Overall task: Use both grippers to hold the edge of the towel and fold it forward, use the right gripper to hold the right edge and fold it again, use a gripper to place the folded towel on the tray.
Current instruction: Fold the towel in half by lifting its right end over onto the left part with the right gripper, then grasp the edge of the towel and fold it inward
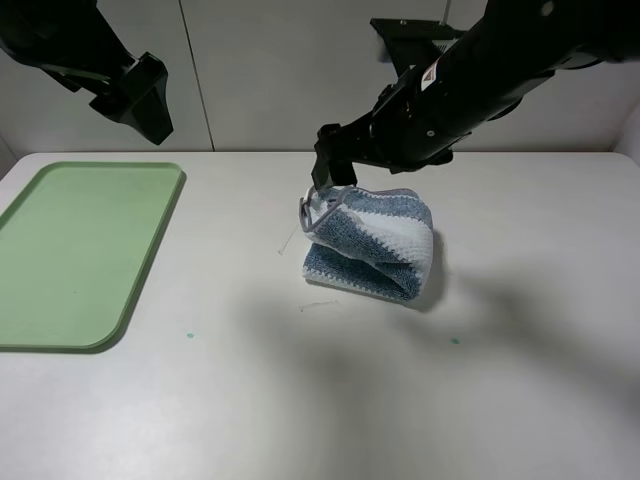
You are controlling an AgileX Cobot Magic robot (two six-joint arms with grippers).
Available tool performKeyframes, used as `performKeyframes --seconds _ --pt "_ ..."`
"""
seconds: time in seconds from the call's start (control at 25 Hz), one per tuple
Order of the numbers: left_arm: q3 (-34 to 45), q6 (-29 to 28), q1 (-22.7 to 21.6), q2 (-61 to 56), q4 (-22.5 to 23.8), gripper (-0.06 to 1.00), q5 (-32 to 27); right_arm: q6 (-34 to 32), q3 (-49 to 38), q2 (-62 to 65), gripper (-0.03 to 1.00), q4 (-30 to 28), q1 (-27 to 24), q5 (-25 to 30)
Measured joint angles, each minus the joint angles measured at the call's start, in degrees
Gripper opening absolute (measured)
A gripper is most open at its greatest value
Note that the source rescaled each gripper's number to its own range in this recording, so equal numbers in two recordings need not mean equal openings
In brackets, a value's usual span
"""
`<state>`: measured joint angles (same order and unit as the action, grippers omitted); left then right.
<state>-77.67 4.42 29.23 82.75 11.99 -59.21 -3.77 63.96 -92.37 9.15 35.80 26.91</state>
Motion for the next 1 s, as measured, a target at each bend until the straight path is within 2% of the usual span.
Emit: performKeyframes --seconds 0.56,0.84,1.0 --pt "0.0 0.0 0.0 0.0 0.0 1.0 0.0 0.6 -1.5 9.4 1.0 -8.3 -0.3 6.4" --pt "0.0 0.0 0.0 0.0 0.0 1.0 0.0 -3.0 -5.0 15.1 1.0 -11.5 -0.3 7.0" --pt "0.0 0.0 0.0 0.0 0.0 1.0 0.0 -0.4 -8.1 18.7 1.0 -12.1 -2.4 8.0"
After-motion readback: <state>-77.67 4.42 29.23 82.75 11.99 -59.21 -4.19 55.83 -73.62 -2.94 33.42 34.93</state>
